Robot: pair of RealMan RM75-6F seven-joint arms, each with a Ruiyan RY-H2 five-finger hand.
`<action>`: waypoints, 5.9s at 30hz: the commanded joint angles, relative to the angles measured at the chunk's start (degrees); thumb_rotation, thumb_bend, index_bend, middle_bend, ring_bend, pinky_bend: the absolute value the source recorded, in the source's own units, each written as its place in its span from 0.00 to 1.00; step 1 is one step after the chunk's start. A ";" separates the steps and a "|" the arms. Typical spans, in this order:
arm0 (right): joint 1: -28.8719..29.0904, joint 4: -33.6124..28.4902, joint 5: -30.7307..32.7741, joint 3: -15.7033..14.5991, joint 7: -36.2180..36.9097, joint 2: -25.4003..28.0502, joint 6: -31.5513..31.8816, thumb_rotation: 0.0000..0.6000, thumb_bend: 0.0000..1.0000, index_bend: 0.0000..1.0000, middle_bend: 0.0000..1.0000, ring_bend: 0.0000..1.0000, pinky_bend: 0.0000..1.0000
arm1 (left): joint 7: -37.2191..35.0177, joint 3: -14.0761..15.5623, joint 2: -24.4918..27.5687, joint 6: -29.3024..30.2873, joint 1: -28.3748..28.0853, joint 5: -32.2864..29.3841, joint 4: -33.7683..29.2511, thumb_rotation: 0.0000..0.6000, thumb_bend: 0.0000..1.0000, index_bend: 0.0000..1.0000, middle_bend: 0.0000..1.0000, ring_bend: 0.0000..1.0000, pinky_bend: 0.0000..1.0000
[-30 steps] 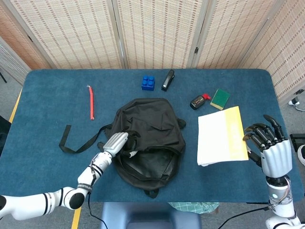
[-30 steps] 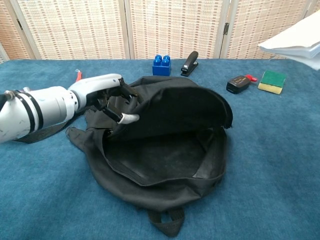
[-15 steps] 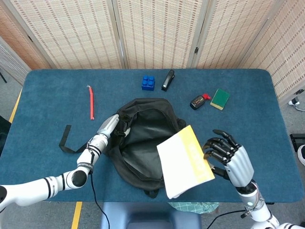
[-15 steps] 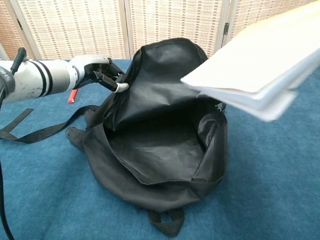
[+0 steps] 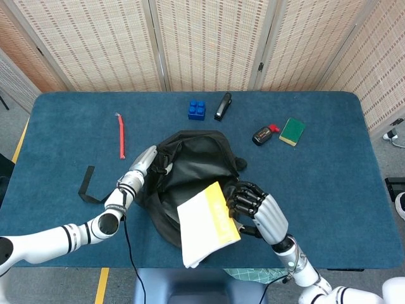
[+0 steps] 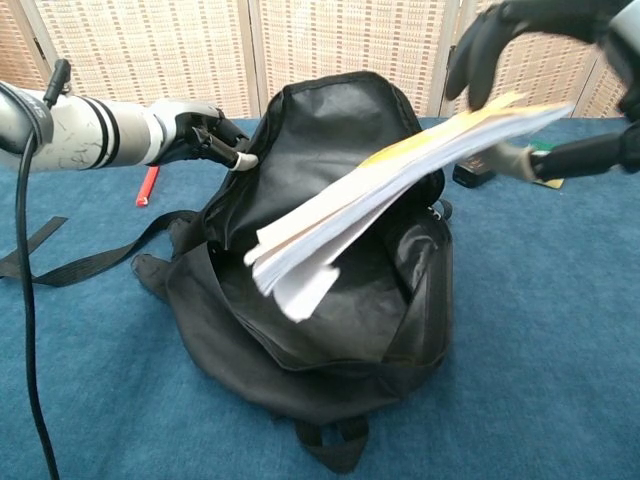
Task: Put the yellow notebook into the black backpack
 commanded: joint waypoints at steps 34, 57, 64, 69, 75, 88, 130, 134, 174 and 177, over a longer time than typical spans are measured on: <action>7.03 53.02 6.22 -4.70 -0.86 -26.28 -5.79 1.00 0.43 0.84 0.51 0.46 0.27 | -5.93 1.80 3.44 -2.83 1.89 3.45 -2.50 1.00 0.78 0.73 0.32 0.24 0.00; 12.95 56.45 10.72 -2.93 -12.70 -28.65 -11.89 1.00 0.43 0.84 0.51 0.43 0.24 | -9.38 2.51 5.49 -3.80 2.70 5.95 -4.50 1.00 0.78 0.72 0.32 0.23 0.00; 13.81 55.47 9.89 -4.67 -14.91 -29.29 -12.65 1.00 0.43 0.84 0.51 0.43 0.22 | -10.23 2.62 5.47 -4.18 2.49 6.14 -4.31 1.00 0.78 0.71 0.32 0.23 0.00; 14.73 55.50 9.31 -5.57 -17.38 -29.87 -13.48 1.00 0.43 0.84 0.51 0.42 0.22 | -10.26 2.97 5.62 -4.13 2.26 6.22 -4.64 1.00 0.78 0.71 0.32 0.22 0.00; 13.76 52.93 10.00 -5.80 -20.61 -28.04 -14.08 1.00 0.43 0.59 0.39 0.36 0.14 | -10.54 3.18 5.83 -4.00 2.16 6.35 -4.89 1.00 0.78 0.71 0.32 0.22 0.00; 11.10 36.80 12.49 -4.60 -29.01 -19.05 -15.46 1.00 0.43 0.13 0.17 0.20 0.03 | -11.01 3.63 5.85 -3.98 1.80 6.06 -4.68 1.00 0.78 0.70 0.32 0.21 0.00; -5.81 -1.28 2.71 -8.91 -38.20 13.64 4.96 1.00 0.30 0.07 0.17 0.19 0.01 | -18.49 3.08 16.46 -6.64 10.91 24.01 -18.31 1.00 0.58 0.30 0.22 0.15 0.00; -7.04 -1.70 2.49 -7.63 -37.95 14.69 6.29 1.00 0.30 0.07 0.18 0.19 0.01 | -22.12 1.89 19.91 -7.04 13.81 28.02 -20.87 1.00 0.56 0.28 0.22 0.14 0.00; -12.55 -9.93 17.98 -4.07 -13.67 29.94 -8.70 1.00 0.34 0.07 0.15 0.21 0.16 | -9.81 12.62 21.40 27.26 30.54 39.21 -15.53 1.00 0.34 0.14 0.10 0.09 0.00; -13.64 -10.62 19.17 -4.14 -11.14 31.43 -8.78 1.00 0.34 0.05 0.13 0.19 0.14 | -8.89 13.61 21.20 31.83 33.42 40.93 -14.45 1.00 0.34 0.14 0.10 0.09 0.00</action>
